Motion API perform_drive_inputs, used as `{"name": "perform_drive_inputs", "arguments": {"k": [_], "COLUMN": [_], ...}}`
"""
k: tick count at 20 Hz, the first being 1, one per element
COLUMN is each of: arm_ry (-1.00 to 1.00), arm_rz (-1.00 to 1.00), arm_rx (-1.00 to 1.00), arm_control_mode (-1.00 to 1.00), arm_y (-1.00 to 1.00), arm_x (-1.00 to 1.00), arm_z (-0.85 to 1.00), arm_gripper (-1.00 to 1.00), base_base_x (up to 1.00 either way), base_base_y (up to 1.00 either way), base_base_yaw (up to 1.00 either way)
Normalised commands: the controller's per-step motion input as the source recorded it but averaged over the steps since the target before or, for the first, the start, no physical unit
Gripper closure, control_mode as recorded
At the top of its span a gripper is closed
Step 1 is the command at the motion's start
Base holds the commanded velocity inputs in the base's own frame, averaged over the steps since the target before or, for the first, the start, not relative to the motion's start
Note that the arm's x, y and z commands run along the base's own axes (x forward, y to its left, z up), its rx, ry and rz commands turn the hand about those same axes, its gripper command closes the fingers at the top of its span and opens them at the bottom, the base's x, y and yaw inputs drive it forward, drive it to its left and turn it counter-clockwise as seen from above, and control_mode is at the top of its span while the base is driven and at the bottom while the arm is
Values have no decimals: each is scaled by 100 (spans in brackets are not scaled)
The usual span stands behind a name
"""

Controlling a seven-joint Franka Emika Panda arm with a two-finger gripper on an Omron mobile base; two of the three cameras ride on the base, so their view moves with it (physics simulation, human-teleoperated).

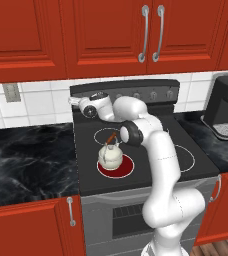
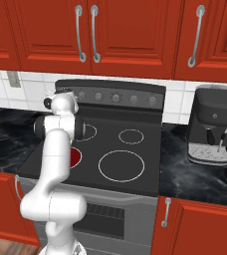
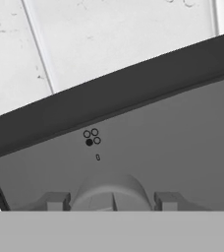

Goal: Lower the heat of the kettle.

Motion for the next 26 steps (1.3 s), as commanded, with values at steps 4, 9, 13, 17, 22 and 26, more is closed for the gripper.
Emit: {"name": "perform_drive_inputs", "arguments": {"k": [4,9,13,17,22,26], "arm_ry": [0,0,0,0,0,0], "arm_rz": [0,0,0,0,0,0], "arm_rx": [10,12,12,12,12,11], "arm_control_mode": [-100,-100,-100,-100,-100,-100], "arm_y": [0,0,0,0,0,0], "arm_x": [0,0,-2,-4,-4,-9], "arm_z": [0,0,0,0,0,0], "arm_gripper": [100,100,100,100,100,100], "base_base_x": [0,0,0,0,0,0], "base_base_y": [0,0,0,0,0,0], "base_base_yaw": [0,0,0,0,0,0]}}
